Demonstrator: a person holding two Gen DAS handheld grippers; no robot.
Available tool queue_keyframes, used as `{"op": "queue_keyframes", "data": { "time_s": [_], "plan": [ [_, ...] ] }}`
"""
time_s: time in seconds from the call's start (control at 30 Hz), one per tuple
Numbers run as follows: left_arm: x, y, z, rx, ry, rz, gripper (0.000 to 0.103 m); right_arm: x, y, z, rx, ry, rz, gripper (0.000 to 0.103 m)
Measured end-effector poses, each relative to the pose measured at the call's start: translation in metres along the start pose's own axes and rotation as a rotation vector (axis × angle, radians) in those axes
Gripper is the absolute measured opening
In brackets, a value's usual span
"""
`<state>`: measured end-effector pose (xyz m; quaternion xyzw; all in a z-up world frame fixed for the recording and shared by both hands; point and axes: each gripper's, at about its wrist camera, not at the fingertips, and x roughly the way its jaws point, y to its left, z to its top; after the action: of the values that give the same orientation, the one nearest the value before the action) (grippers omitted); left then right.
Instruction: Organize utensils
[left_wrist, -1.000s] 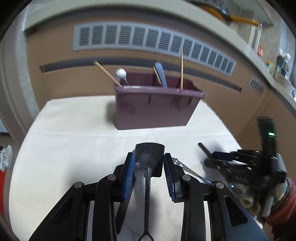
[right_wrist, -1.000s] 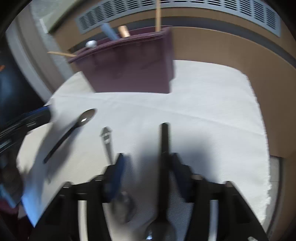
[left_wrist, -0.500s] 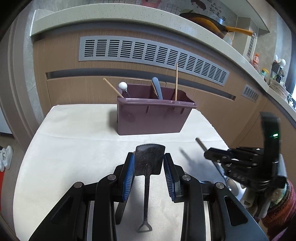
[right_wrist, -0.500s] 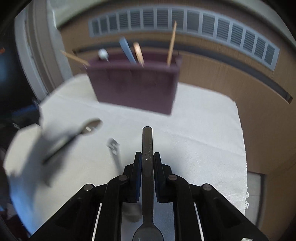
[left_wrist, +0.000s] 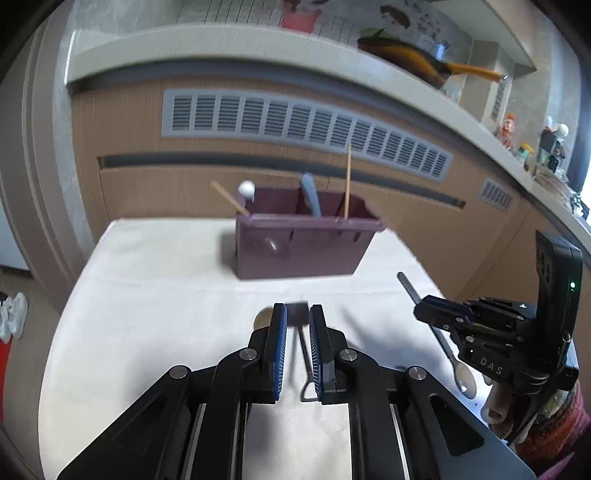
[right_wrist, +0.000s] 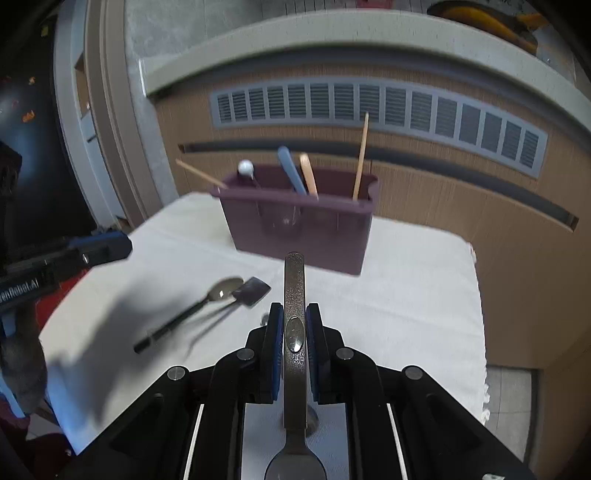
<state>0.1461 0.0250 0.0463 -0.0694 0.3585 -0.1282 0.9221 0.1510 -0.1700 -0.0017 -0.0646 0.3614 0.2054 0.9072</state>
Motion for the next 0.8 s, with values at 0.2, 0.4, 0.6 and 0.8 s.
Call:
{"op": "queue_keyframes", "data": {
  "time_s": [0.2, 0.4, 0.6, 0.8],
  "plan": [
    [0.061, 0.001, -0.006, 0.007, 0.143, -0.046, 0.024, 0.02, -0.021, -0.013, 0.025, 0.076, -0.081, 0.012],
    [0.122, -0.014, -0.004, 0.058, 0.25, -0.032, 0.045, 0.037, -0.046, -0.029, 0.116, 0.147, -0.049, 0.013],
    [0.163, -0.021, 0.001, 0.11, 0.302, 0.088, 0.046, 0.049, -0.054, -0.043, 0.132, 0.19, -0.047, 0.013],
    [0.175, -0.042, -0.001, 0.202, 0.314, 0.079, 0.05, 0.048, -0.056, -0.049, 0.151, 0.184, -0.052, 0.026]
  ]
}}
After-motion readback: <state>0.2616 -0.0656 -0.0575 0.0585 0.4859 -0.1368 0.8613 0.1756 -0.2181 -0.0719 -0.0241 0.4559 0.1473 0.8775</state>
